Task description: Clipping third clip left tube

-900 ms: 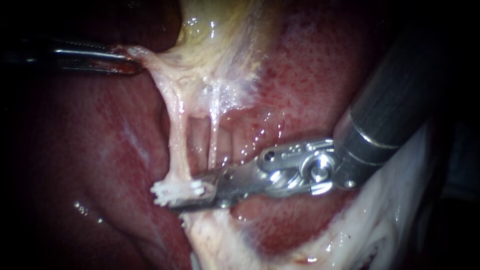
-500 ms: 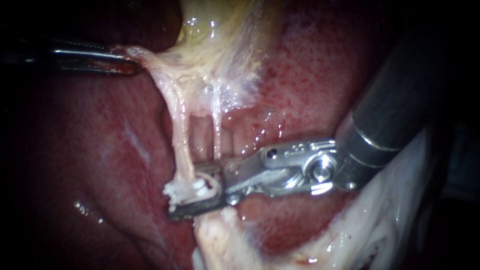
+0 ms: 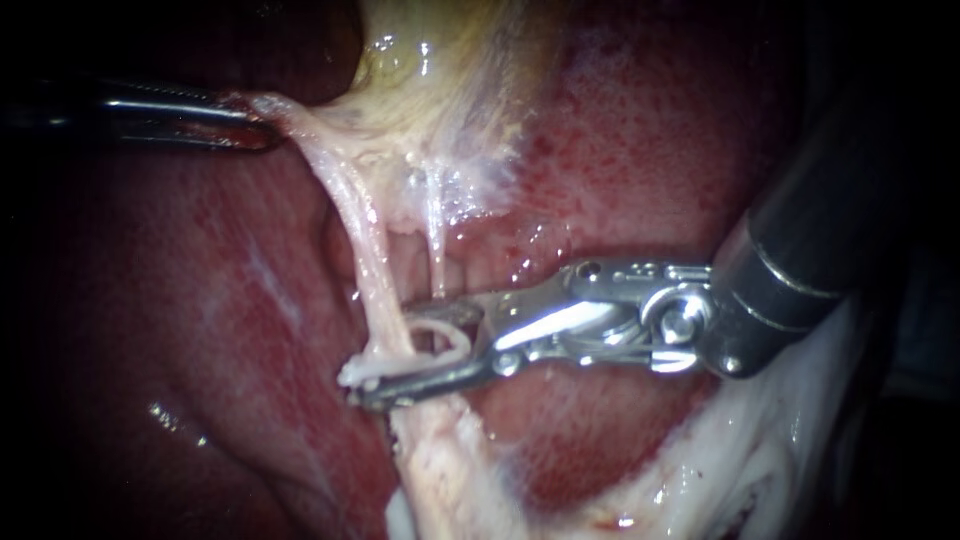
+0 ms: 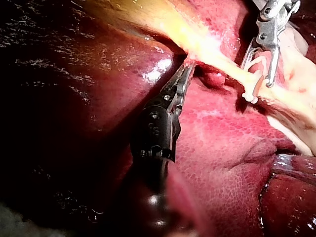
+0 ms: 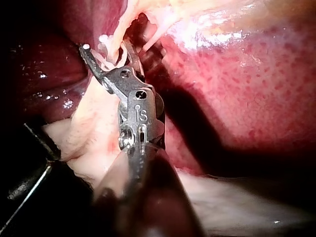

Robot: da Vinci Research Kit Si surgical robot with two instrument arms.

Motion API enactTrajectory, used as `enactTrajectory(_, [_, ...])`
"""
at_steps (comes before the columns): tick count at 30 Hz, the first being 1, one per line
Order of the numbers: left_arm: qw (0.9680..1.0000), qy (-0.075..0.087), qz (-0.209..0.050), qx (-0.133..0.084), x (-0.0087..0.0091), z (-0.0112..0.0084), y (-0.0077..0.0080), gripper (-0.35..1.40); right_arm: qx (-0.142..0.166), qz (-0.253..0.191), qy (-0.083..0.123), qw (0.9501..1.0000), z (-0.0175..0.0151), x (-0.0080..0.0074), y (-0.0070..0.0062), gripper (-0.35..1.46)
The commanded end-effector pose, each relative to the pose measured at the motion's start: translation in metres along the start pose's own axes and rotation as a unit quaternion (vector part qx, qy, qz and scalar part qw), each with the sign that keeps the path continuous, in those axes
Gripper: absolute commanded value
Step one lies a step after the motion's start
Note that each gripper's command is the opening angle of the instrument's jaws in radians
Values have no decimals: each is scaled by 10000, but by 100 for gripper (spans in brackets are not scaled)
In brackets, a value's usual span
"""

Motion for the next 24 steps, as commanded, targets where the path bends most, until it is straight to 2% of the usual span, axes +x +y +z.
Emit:
enactTrajectory(1, [10000,0,0,-1,0,0,0,-35,5,-8,19,10000,2,2,1,50])
enactTrajectory(13, [10000,0,0,0,0,0,0,-35,237,169,486,9984,1,36,8,50])
enactTrajectory(24, [10000,1,-3,5,1,2,0,-35,615,541,679,9943,24,43,16,50])
